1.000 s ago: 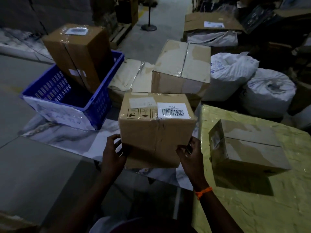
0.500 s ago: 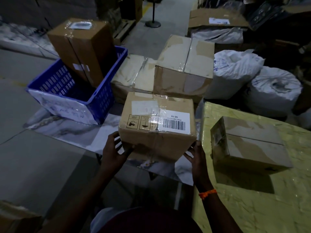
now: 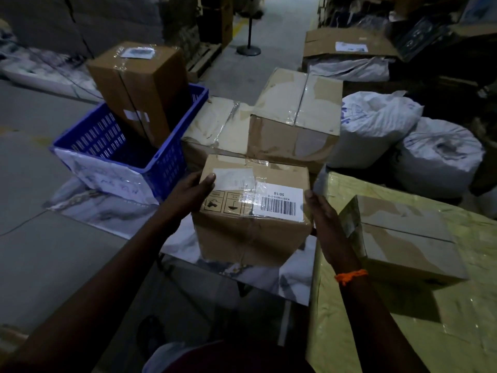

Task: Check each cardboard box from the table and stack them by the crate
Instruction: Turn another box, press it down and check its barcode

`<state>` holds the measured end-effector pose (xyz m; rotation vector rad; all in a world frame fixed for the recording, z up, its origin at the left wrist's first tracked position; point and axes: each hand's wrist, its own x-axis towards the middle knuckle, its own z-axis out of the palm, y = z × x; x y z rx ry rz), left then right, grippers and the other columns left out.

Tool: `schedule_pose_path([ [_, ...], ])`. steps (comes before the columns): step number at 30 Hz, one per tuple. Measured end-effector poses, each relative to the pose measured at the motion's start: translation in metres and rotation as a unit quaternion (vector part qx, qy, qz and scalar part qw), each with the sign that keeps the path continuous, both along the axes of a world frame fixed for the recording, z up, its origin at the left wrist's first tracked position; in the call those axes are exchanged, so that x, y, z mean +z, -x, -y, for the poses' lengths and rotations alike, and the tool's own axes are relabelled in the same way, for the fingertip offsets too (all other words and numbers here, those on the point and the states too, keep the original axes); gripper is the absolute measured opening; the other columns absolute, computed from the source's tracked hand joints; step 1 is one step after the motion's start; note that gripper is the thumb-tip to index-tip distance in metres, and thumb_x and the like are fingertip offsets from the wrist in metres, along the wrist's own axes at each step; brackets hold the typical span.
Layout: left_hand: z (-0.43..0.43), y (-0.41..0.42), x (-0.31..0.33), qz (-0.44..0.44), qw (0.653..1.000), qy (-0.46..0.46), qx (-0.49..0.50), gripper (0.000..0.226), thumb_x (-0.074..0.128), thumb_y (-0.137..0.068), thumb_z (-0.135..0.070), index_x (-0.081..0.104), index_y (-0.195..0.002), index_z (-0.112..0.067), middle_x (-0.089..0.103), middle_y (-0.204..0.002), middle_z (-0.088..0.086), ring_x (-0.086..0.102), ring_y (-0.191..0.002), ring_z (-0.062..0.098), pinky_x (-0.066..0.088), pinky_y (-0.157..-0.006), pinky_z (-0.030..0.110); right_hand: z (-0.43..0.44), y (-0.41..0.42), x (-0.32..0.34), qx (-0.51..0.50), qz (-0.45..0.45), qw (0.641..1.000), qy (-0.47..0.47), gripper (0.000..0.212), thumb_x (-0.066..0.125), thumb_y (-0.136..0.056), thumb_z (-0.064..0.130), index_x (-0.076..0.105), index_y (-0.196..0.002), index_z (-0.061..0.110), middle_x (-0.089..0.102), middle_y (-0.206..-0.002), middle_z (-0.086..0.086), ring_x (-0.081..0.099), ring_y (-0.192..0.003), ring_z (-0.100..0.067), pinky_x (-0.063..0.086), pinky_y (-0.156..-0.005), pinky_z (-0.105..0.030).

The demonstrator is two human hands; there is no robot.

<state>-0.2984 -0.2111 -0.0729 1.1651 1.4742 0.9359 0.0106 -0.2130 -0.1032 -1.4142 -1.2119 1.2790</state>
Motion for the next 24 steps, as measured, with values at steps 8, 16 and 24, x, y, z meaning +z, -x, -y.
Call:
schedule_pose_path([
  [8, 0.029, 0.009, -0.008, 0.062, 0.997, -0.036, -0.008, 0.046, 0.059, -0.097, -0.037, 0.051, -0.141, -0.028, 0.069, -0.124, 0.002, 0.070, -0.109, 0.016, 0.060, -0.087, 0.036, 0.001, 0.023, 0.015, 0.058, -0.089, 0.994, 0.037, 0.044, 0.072, -0.092, 0.038, 0.064, -0.132, 0.023, 0.074, -0.125, -0.002, 0.070, -0.115, -0.019, 0.058, -0.097, -0.037],
  [16, 0.089, 0.054, -0.046, 0.087, 0.984, -0.130, 0.084, 0.082, 0.084, -0.076, -0.019, 0.044, -0.146, -0.027, 0.054, -0.145, -0.005, 0.056, -0.130, 0.012, 0.059, -0.092, 0.035, -0.001, 0.054, 0.018, 0.083, -0.108, 0.989, 0.057, 0.053, 0.065, -0.080, 0.071, 0.065, -0.125, 0.042, 0.073, -0.121, 0.006, 0.065, -0.120, -0.023, 0.045, -0.110, -0.057],
  [24, 0.123, 0.048, -0.063, 0.118, 0.972, -0.035, 0.200, 0.033, 0.057, -0.096, -0.056, 0.061, -0.124, -0.039, 0.061, -0.127, 0.000, 0.063, -0.109, 0.020, 0.053, -0.090, 0.030, 0.010, 0.062, -0.013, 0.083, -0.079, 0.990, 0.077, 0.057, 0.066, -0.088, 0.066, 0.070, -0.129, 0.027, 0.074, -0.123, -0.001, 0.069, -0.118, -0.023, 0.050, -0.107, -0.053],
])
